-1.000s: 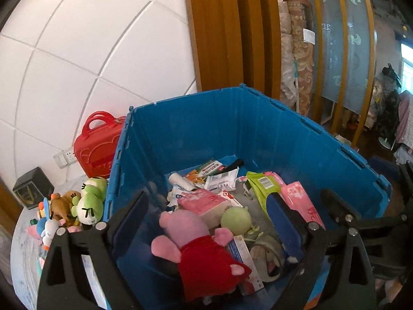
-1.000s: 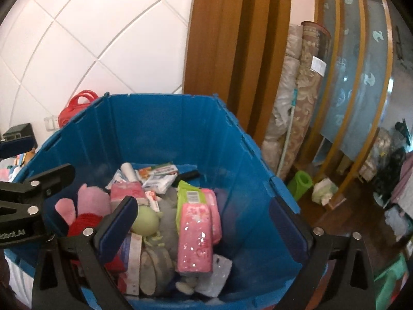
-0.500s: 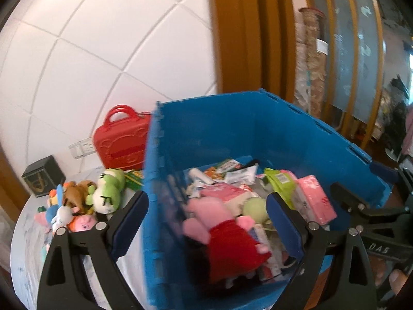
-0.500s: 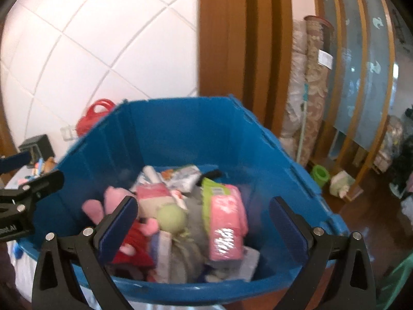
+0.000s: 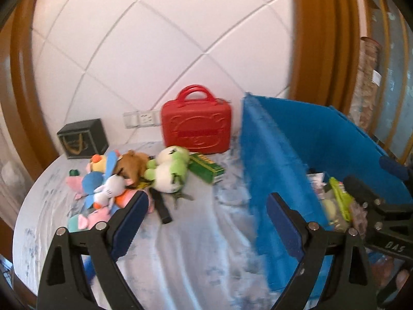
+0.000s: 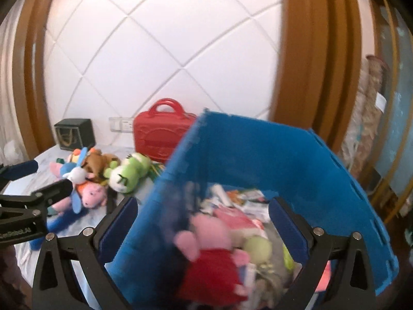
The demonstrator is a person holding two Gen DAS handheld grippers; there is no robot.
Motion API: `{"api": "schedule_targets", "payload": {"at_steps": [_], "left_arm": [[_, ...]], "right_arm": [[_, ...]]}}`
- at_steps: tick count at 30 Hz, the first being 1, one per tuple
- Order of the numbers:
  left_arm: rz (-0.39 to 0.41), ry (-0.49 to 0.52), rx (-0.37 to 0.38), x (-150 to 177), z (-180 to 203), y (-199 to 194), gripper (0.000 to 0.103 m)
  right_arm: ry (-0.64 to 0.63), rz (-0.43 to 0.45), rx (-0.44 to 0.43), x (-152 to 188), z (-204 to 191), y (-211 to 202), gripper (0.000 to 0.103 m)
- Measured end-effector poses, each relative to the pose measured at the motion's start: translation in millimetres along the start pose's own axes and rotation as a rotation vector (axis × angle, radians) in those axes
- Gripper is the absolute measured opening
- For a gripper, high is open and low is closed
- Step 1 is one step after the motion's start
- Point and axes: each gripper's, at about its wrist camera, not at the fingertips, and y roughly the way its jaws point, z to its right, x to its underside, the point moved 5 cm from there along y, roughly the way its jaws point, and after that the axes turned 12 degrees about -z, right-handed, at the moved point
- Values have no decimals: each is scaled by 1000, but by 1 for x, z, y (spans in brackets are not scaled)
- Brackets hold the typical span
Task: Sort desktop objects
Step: 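Move both tools back toward the plush pile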
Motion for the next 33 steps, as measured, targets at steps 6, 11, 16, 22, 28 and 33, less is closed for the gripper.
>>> {"api": "schedule_targets", "payload": {"at_steps": [6,11,16,22,28,33], "left_arm": [[-14,-33,14,7,-89,6,93],[-53,-45,-8,22,-181,19,93],[-123,-18,-76,35,-253,47,93],[-215,1,-50,45,-291,95,93],[-267,-10,-18,35,-307,138,93],[-289,-3,4,21,-308,172,93]], "right_arm": [[-38,18,3,-21,-84,-2,103],[-40,-27,11,-26,-158,14,103],[-13,-126,13,-16,-213,45,103],[34,-222,19,-8,-237,85,103],[27,-288,20,-18,-244,133,103],[21,-377,-2,-19,-246,191,103]]}}
